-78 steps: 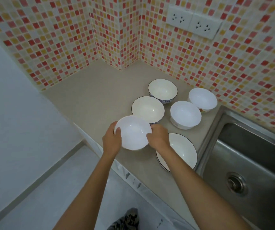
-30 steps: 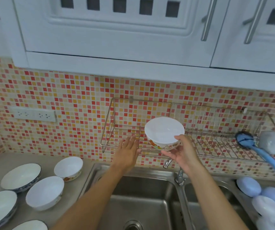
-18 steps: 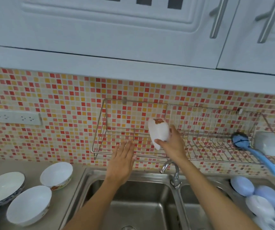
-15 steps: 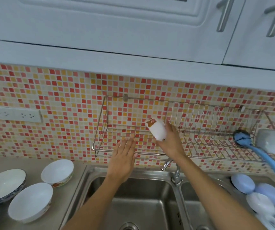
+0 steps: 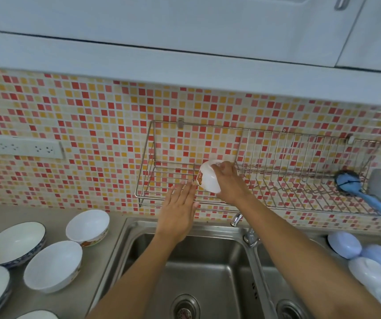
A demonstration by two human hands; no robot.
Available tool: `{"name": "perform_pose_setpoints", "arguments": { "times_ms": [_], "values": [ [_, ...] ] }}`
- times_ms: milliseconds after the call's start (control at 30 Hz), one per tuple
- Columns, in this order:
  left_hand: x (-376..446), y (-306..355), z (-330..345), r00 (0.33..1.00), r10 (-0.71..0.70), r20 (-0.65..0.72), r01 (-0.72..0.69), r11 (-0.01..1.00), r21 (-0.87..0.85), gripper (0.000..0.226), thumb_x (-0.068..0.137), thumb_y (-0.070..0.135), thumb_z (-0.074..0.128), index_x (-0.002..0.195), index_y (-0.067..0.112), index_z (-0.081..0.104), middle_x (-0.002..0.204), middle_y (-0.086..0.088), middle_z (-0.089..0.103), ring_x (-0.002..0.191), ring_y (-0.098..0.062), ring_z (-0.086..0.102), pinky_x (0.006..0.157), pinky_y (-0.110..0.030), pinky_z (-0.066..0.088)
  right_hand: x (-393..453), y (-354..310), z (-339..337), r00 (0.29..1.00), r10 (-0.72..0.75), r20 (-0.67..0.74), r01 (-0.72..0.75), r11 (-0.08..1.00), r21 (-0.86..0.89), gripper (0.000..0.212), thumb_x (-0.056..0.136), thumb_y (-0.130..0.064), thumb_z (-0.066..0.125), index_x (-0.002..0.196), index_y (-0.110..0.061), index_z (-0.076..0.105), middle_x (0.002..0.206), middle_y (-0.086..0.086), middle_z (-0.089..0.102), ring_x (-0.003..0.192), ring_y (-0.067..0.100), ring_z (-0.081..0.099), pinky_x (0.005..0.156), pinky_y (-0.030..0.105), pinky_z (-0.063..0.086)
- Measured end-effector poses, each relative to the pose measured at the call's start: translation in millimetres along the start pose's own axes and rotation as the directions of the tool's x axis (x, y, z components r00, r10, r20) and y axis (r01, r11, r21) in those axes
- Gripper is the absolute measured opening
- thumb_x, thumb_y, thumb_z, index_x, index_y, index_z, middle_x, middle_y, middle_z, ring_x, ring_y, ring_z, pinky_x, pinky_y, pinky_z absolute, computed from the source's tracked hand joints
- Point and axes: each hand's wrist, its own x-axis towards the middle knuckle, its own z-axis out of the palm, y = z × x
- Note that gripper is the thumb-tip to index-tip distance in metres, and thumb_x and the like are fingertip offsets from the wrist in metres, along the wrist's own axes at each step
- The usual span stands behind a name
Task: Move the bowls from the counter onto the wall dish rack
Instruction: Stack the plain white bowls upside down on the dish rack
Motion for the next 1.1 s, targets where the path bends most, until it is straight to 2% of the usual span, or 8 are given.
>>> {"name": "perform_pose_setpoints", "arguments": {
  "times_ms": [167,300,600,700,767,900,1000,1100],
  "values": [
    [0.5,-0.2,-0.1,1.000,-0.004,-0.002,0.004,1.000,-0.015,0.056,0.098,0.045,0.004,0.149,0.023,0.003,0.159,0.003,0.004,0.146,-0.017,-0.003,0.114,-0.035,-0.014,-0.8,8.5,2.8,1.000,-0.009,0.000,0.009,0.987,0.161,0.101,0.069,-0.018,0.082,0.150,-0.018,0.023,0.153,0.008,0.029,0.140,0.031,0.024,0.107,0.057,0.038],
    [0.4,0.2,-1.1,1.000,-0.002,-0.007,0.002,1.000,-0.017,0.056,0.099,0.045,0.005,0.150,0.022,0.007,0.159,0.002,0.009,0.147,-0.017,0.002,0.115,-0.034,-0.011,-5.9,14.1,0.1,1.000,0.010,0.002,-0.010,0.964,0.265,0.102,0.070,-0.017,0.083,0.152,-0.016,0.022,0.157,0.008,0.026,0.145,0.030,0.018,0.117,0.046,0.019],
    [-0.2,-0.8,-1.0,1.000,0.001,0.000,-0.001,1.000,-0.021,0.057,0.099,0.045,0.005,0.150,0.021,0.011,0.158,0.002,0.014,0.147,-0.017,0.006,0.115,-0.035,-0.010,-10.4,18.5,3.5,0.998,0.046,0.033,-0.055,0.914,0.403,0.083,0.079,-0.012,0.076,0.150,-0.019,0.032,0.160,0.005,0.025,0.148,0.025,0.014,0.119,0.041,0.016],
    [0.6,-1.2,-0.1,1.000,-0.002,-0.002,0.001,1.000,-0.014,0.059,0.097,0.046,0.001,0.150,0.021,0.009,0.159,0.002,0.012,0.147,-0.016,0.005,0.115,-0.035,-0.009,-15.8,16.2,4.3,0.998,0.070,0.006,-0.068,0.932,0.357,0.069,0.091,-0.025,0.064,0.151,-0.020,0.029,0.162,0.003,0.020,0.150,0.025,0.008,0.119,0.044,0.017],
    [0.9,-1.2,1.0,1.000,-0.004,0.000,0.004,1.000,-0.006,0.058,0.098,0.046,0.002,0.150,0.021,0.008,0.159,0.002,0.011,0.147,-0.016,0.004,0.115,-0.035,-0.010,-26.2,8.5,6.6,0.984,0.136,-0.111,-0.102,0.959,0.266,0.060,0.097,-0.037,0.050,0.150,-0.019,0.030,0.162,0.004,0.020,0.150,0.025,0.011,0.118,0.045,0.023],
    [0.2,-1.0,3.3,1.000,-0.001,-0.014,0.001,1.000,0.009,0.058,0.099,0.046,0.005,0.150,0.020,0.014,0.158,0.000,0.017,0.146,-0.018,0.010,0.116,-0.036,-0.006,-61.6,-10.7,26.2,0.945,0.145,-0.294,-0.128,0.989,0.077,0.063,0.101,-0.047,0.015,0.142,-0.011,0.047,0.149,0.010,0.045,0.140,0.026,0.040,0.112,0.045,0.031],
    [0.3,-1.7,5.1,1.000,0.006,-0.030,-0.006,1.000,0.001,0.060,0.099,0.046,0.003,0.149,0.019,0.019,0.156,-0.001,0.022,0.146,-0.019,0.015,0.117,-0.038,0.000,-68.7,-11.4,35.8,0.941,0.107,-0.321,-0.113,0.994,0.001,0.069,0.101,-0.041,0.006,0.132,-0.008,0.058,0.139,0.013,0.055,0.132,0.025,0.050,0.113,0.045,0.025],
    [0.7,-3.2,8.0,0.999,0.015,-0.035,-0.015,1.000,0.001,0.058,0.099,0.045,0.004,0.149,0.019,0.016,0.157,0.000,0.019,0.146,-0.019,0.011,0.118,-0.038,0.000,-66.8,-13.2,30.4,0.964,0.101,-0.246,-0.105,0.994,-0.005,0.069,0.097,-0.040,0.005,0.142,-0.009,0.046,0.150,0.011,0.042,0.139,0.022,0.041,0.117,0.046,0.019]
  ]
}}
